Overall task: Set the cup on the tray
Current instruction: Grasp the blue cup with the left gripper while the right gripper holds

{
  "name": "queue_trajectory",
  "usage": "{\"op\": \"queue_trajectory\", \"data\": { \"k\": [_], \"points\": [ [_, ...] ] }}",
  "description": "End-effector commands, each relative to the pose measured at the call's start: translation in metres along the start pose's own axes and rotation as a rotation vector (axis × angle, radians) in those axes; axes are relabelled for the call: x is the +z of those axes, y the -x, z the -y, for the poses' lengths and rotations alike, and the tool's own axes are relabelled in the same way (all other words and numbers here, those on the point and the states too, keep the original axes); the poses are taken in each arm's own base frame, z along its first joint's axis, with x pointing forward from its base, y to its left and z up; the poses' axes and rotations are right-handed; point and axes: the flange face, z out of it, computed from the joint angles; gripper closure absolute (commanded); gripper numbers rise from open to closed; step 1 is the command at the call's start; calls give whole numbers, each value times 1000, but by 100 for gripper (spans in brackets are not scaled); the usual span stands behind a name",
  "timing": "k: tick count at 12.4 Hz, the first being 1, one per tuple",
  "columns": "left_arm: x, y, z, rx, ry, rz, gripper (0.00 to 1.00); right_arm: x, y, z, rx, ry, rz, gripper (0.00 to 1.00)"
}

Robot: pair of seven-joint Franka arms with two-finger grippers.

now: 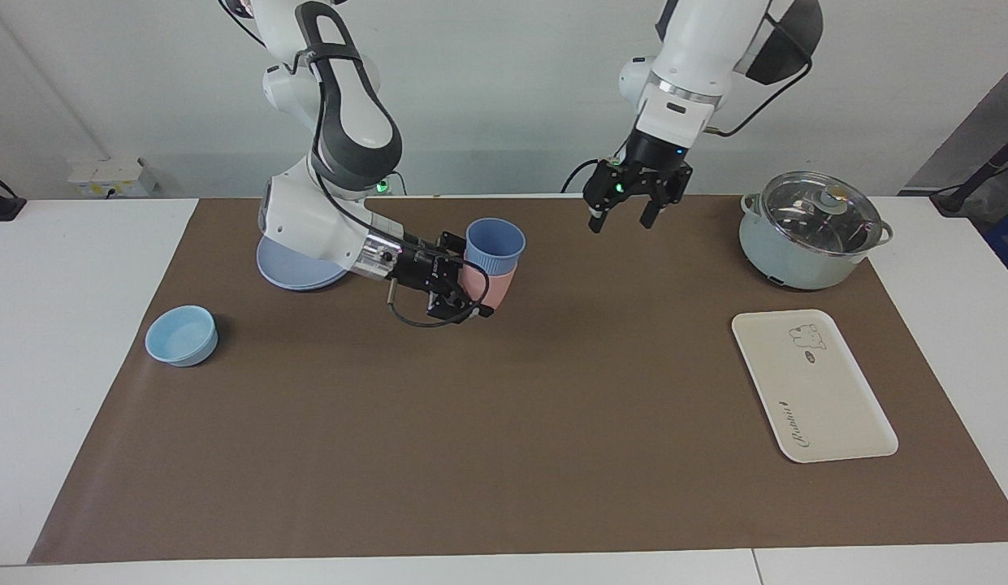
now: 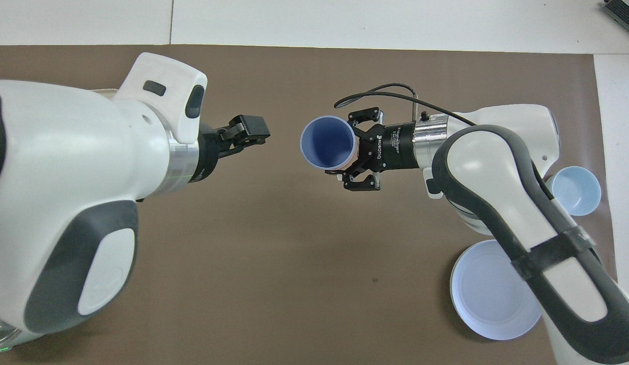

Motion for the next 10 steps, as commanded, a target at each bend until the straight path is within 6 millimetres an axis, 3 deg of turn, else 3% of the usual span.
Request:
{"op": "queue_trajectory", "data": {
  "k": [1, 4, 5, 6, 8, 9, 10],
  "points": [
    [11, -1, -2, -16, 29, -13, 19, -3, -1, -2, 27, -19, 20, 100],
    [54, -16, -10, -13, 21, -24, 19, -7, -2, 2, 36, -58, 13, 100],
    [63, -16, -14, -8, 18, -22, 19, -6, -3, 3, 53, -65, 11, 100],
    [74, -3, -26, -2, 16, -5, 19, -6, -3, 3, 57, -66, 11, 100],
    [76, -1, -31, 4, 28, -27, 22, -6, -3, 3, 60, -67, 10, 100],
    [76, 0, -32, -10, 28, -26, 52, -6, -3, 3, 59, -67, 10, 100],
    [76, 1, -33, -14, 33, -29, 68, -6, -3, 3, 58, -68, 10, 100]
  ]
}}
